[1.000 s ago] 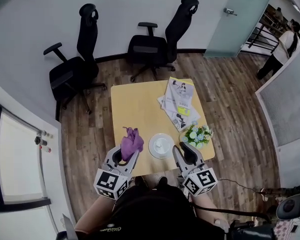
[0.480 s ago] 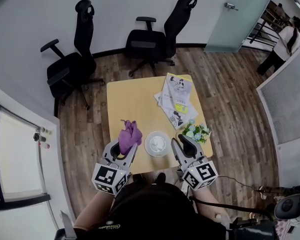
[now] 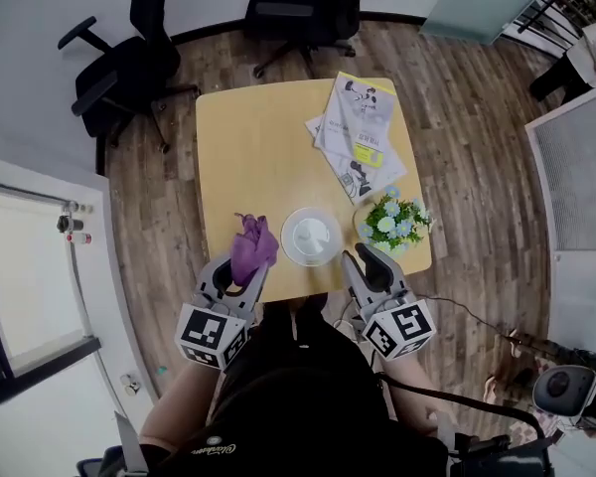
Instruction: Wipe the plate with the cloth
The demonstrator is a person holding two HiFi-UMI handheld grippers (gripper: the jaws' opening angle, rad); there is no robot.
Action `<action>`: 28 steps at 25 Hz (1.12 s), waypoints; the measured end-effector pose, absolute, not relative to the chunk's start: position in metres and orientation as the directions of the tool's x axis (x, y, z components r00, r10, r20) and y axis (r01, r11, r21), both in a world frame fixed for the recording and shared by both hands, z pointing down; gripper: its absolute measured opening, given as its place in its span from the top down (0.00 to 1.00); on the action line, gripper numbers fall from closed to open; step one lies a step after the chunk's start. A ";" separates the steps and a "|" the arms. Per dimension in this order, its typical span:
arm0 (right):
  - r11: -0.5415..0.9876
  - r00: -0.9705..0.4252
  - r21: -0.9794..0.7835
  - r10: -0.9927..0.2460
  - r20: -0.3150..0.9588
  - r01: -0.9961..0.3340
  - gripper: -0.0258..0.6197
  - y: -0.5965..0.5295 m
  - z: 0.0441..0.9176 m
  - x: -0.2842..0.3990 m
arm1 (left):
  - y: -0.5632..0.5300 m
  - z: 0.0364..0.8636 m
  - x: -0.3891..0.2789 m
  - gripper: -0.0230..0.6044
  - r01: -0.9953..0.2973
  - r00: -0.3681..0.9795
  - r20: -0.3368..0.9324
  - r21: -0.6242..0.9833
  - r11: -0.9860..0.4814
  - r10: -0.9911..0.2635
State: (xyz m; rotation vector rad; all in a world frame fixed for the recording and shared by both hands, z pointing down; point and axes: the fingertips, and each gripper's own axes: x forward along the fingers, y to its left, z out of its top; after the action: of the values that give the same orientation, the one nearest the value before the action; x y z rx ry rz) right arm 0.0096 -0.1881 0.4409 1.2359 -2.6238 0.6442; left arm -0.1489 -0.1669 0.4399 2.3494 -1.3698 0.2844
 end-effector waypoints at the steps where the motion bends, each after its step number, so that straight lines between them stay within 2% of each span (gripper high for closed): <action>1: 0.557 -0.641 -0.319 -0.685 0.347 -0.767 0.79 -0.186 0.451 0.010 | -0.167 0.450 -0.148 0.76 -0.866 0.500 0.385 0.247 -0.436 -0.776; 8: 0.529 -0.641 -0.363 -0.637 0.427 -0.767 0.79 -0.176 0.501 0.012 | -0.161 0.505 -0.131 0.76 -0.852 0.524 0.452 0.300 -0.430 -0.722; 14: 0.524 -0.646 -0.378 -0.622 0.442 -0.763 0.79 -0.176 0.513 0.015 | -0.171 0.537 -0.119 0.76 -0.845 0.535 0.505 0.297 -0.445 -0.677; 21: 0.514 -0.641 -0.383 -0.626 0.444 -0.768 0.79 -0.176 0.514 0.021 | -0.220 0.598 -0.097 0.76 -0.794 0.558 0.650 0.238 -0.560 -0.515; 28: 0.494 -0.633 -0.397 -0.632 0.447 -0.773 0.79 -0.174 0.516 0.026 | -0.231 0.635 -0.086 0.76 -0.768 0.521 0.743 0.193 -0.610 -0.421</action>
State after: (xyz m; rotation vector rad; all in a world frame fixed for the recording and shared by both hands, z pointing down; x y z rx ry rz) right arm 0.0259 -0.1740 0.5157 1.1985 -2.4980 0.8475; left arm -0.0860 -0.2309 0.6347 2.2554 -0.9673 0.9067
